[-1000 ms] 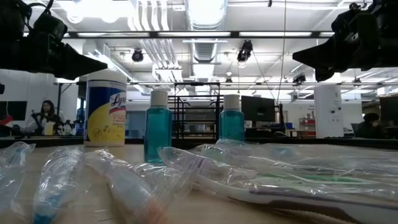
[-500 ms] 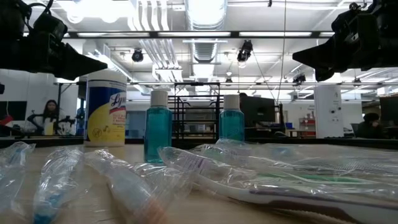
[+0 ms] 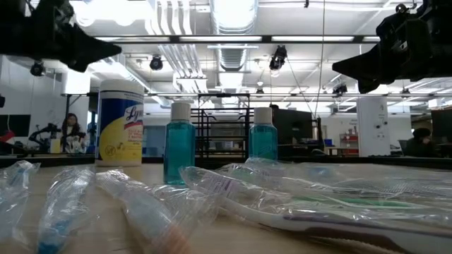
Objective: Pick & Place toothbrushing station
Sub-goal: Put the left blue mouthwash into the wire organizer
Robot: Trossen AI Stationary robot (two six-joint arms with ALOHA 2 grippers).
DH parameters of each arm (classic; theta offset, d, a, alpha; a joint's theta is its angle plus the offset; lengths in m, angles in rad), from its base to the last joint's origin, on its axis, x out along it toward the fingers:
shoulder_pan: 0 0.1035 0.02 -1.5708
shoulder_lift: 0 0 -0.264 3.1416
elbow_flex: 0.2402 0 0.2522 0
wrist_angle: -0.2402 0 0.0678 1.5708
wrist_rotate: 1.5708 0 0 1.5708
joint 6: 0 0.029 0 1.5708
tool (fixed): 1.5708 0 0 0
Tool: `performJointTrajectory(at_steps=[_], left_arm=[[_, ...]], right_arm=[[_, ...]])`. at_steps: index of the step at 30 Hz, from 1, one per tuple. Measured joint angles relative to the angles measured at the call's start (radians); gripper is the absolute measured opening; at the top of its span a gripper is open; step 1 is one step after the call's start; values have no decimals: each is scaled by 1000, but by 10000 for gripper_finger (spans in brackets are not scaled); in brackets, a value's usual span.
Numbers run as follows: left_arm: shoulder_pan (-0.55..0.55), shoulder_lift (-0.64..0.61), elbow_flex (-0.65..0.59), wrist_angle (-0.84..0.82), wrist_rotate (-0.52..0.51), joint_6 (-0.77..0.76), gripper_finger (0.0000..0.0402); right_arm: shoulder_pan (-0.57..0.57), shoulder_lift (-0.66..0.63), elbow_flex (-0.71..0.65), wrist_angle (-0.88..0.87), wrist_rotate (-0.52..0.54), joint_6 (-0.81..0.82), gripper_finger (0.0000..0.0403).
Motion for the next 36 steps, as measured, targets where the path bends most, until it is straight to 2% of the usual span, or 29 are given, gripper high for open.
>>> performJointTrajectory(at_steps=[6, 12, 19, 24, 31, 36], left_arm=[[-2, 135, 140, -12, 37, 2, 2], [-28, 341, 304, -131, 63, -56, 6], [-78, 596, 476, -213, 150, -70, 6], [-117, 769, 607, -374, 219, -100, 8], [-181, 1017, 831, -534, 207, -123, 19], [-200, 1161, 1001, -664, 207, -125, 52]], right_arm=[[0, 0, 0, 2, -7, 25, 8], [0, -2, 0, 3, -87, 54, 8], [0, -2, 0, 3, -79, 59, 8], [0, -2, 0, 17, -78, 41, 8], [0, -1, 0, 24, -78, 32, 8], [0, -1, 0, 24, -78, 28, 8]])
